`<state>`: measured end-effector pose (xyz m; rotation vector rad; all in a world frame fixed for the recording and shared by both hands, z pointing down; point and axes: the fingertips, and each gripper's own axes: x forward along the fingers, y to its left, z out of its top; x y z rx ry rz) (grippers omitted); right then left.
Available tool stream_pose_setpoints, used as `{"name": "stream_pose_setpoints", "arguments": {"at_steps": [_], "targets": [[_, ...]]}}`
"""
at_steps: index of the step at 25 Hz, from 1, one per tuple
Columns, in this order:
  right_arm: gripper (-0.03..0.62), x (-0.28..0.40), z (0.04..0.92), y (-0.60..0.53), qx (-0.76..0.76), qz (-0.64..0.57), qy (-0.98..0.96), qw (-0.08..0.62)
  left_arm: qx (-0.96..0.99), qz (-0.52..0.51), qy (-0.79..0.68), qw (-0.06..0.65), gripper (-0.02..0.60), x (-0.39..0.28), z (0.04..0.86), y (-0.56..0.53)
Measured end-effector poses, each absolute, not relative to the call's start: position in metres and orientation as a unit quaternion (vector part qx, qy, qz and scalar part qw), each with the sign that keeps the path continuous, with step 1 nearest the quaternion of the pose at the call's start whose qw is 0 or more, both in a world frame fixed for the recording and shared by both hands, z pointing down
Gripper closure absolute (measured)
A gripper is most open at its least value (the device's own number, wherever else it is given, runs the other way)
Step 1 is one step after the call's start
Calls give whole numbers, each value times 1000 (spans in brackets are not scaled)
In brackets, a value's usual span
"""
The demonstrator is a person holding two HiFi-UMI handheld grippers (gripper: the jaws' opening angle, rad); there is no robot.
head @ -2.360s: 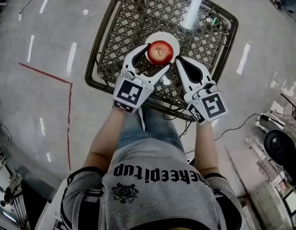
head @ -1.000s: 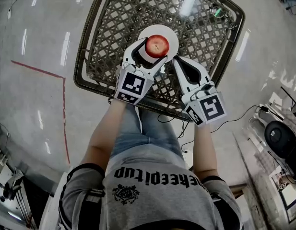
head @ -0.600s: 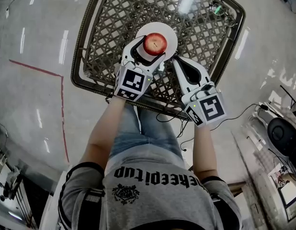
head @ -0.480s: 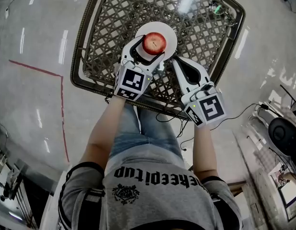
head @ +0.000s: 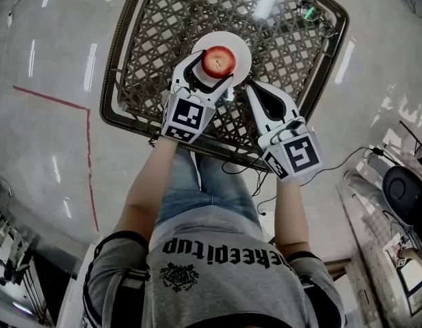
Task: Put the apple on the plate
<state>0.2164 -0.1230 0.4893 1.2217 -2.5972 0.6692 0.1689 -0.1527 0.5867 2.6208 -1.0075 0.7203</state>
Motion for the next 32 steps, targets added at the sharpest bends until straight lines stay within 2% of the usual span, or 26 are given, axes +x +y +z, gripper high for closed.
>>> {"name": "stream_pose_setpoints", "arguments": {"at_steps": [19, 28, 32], "targets": [[589, 216, 483, -127, 413, 222, -878, 96, 900, 261, -329, 115, 213, 168, 586, -152], [589, 212, 476, -127, 422, 215, -877, 88, 914, 242, -308, 106, 209, 170, 565, -147], [589, 209, 468, -128, 427, 211, -875, 83, 922, 233, -297, 87, 226, 168, 545, -143]]}}
